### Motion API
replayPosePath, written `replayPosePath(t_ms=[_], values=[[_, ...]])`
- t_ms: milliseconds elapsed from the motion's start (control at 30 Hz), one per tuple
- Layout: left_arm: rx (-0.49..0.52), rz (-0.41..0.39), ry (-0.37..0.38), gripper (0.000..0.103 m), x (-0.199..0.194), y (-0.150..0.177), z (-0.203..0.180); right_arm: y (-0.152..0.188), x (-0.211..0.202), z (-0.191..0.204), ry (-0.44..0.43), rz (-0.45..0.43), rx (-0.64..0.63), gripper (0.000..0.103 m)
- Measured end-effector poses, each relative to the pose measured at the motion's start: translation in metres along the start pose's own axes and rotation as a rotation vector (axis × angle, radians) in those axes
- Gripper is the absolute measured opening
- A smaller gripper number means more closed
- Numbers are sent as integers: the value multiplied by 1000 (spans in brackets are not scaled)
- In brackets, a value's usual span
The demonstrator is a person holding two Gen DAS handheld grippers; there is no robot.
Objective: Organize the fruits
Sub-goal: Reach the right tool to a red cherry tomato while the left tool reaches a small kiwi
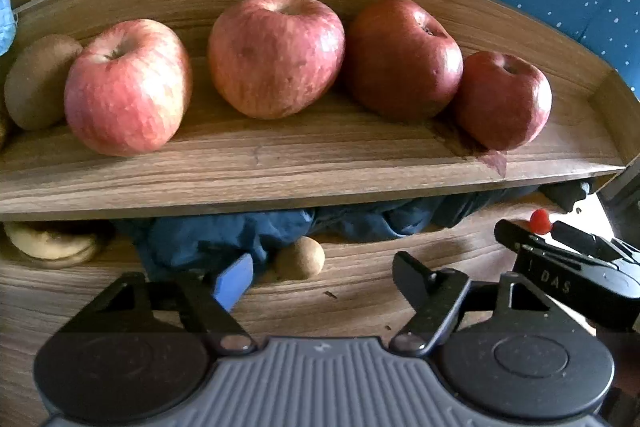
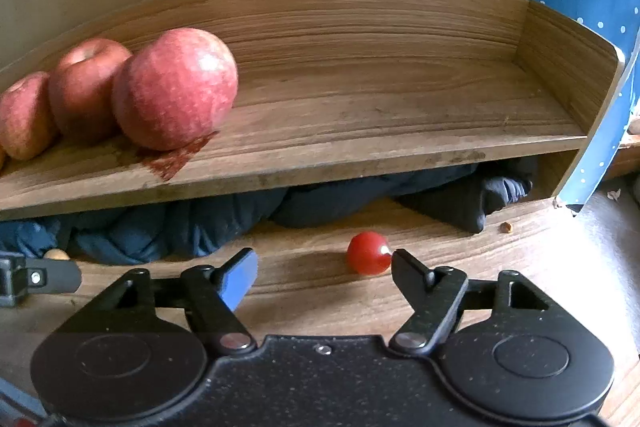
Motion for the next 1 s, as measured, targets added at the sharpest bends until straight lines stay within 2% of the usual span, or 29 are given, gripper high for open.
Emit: replayPosePath(t_ms=[233, 300, 500, 733, 1000], values=[[-24, 13, -3, 69, 8, -1, 7, -3, 14, -9, 31, 18, 30, 64], [-28, 18, -1, 61, 10, -1, 9, -4, 15, -9, 40, 14, 33, 61], [-46, 33, 0, 49, 19, 1, 14, -5, 14, -9, 56, 4, 35, 46], [-56, 27, -2, 42, 22, 3, 22, -1, 9, -3, 58, -5, 27, 27], [-69, 26, 1, 36, 18, 3, 30, 1, 4, 7, 31, -6, 14, 27]])
Point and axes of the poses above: each gripper's, at about its wrist camera, not at the fingertips, and x roughly the way its jaws point, z to its left, y to its underside, the point moved 9 cm from there along x, roughly the way its jaws point, and after that the axes turned 2 degrees about y, right-handed, at the moved point
